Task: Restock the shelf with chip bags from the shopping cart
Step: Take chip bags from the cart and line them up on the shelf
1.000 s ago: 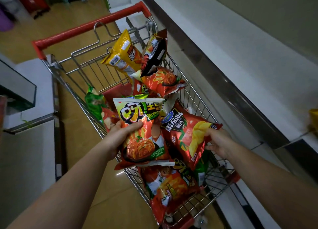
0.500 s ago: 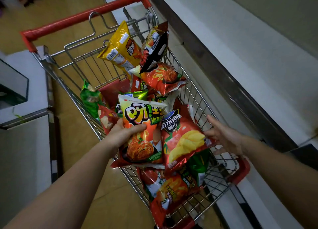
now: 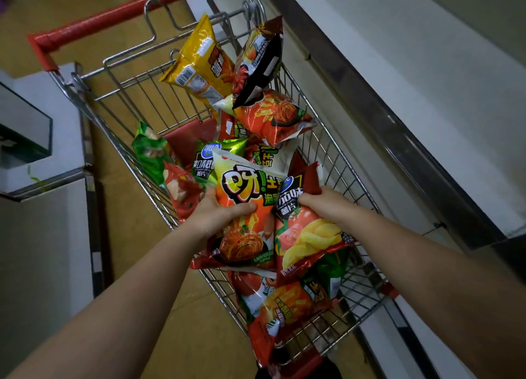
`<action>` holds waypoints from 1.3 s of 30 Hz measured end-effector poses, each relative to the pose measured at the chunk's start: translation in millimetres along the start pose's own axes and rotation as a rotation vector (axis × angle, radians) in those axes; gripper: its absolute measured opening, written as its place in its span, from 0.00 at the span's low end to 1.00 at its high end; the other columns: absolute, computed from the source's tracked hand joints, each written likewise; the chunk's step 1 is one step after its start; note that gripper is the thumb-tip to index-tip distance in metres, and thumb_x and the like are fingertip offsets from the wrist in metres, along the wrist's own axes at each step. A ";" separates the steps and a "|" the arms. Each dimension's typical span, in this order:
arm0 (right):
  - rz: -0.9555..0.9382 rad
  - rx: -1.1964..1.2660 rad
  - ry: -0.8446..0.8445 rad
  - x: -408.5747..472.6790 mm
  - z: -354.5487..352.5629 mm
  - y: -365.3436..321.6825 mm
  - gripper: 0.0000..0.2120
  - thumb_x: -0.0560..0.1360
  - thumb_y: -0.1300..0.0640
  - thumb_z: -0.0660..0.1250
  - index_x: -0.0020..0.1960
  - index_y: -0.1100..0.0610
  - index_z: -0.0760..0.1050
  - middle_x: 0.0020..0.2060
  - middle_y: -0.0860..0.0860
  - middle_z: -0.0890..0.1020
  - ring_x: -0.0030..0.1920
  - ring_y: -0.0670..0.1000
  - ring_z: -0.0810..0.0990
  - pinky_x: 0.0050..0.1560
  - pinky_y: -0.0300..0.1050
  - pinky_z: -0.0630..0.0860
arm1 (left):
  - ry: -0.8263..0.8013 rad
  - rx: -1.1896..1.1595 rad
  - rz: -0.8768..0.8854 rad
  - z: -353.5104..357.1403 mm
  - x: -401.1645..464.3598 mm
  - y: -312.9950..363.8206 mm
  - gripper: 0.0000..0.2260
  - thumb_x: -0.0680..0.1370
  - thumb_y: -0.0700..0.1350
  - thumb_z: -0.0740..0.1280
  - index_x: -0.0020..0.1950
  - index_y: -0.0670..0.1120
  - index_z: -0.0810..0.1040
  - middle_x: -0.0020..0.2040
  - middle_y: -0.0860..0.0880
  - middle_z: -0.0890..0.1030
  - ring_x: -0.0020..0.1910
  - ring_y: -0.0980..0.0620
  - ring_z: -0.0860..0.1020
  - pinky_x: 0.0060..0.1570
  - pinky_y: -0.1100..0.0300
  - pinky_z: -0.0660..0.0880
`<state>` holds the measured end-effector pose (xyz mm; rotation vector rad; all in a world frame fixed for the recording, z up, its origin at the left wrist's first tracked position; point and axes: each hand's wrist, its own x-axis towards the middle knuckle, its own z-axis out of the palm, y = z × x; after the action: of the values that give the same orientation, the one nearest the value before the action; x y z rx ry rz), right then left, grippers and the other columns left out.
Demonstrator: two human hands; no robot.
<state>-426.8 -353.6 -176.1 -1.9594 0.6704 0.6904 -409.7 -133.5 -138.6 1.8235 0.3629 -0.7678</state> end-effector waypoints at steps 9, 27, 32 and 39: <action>0.022 0.099 0.096 0.9 11.6 13.1 0.49 0.52 0.38 0.77 0.68 0.54 0.66 0.58 0.52 0.78 0.57 0.56 0.77 0.59 0.52 0.74 | 0.072 0.004 0.073 13.9 -12.0 2.7 0.34 0.70 0.44 0.75 0.71 0.46 0.63 0.53 0.51 0.74 0.51 0.50 0.74 0.53 0.58 0.69; -0.493 0.103 0.411 -112.8 -57.0 -53.2 0.35 0.65 0.43 0.75 0.65 0.53 0.66 0.53 0.49 0.79 0.55 0.55 0.78 0.58 0.50 0.73 | 0.421 -0.047 0.414 8.6 -128.3 74.6 0.41 0.65 0.50 0.78 0.73 0.48 0.61 0.64 0.46 0.75 0.61 0.45 0.75 0.64 0.42 0.71; -0.638 0.120 0.537 -160.0 -80.0 -90.7 0.37 0.66 0.43 0.74 0.69 0.51 0.61 0.57 0.49 0.79 0.56 0.55 0.78 0.56 0.49 0.74 | 0.501 -0.130 0.590 -2.8 -151.0 107.8 0.41 0.66 0.50 0.77 0.73 0.48 0.60 0.63 0.48 0.75 0.61 0.46 0.75 0.63 0.43 0.71; -0.724 0.150 0.772 -220.0 -86.3 -130.6 0.38 0.66 0.43 0.74 0.69 0.50 0.61 0.60 0.50 0.78 0.58 0.56 0.77 0.55 0.49 0.72 | 0.491 -0.122 0.810 -39.5 -171.1 149.7 0.42 0.66 0.53 0.77 0.75 0.48 0.58 0.66 0.47 0.74 0.64 0.45 0.73 0.65 0.44 0.69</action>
<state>-472.1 -335.9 89.5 -2.1005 0.3688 -0.5689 -437.6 -135.0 90.5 1.8103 -0.0408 0.2596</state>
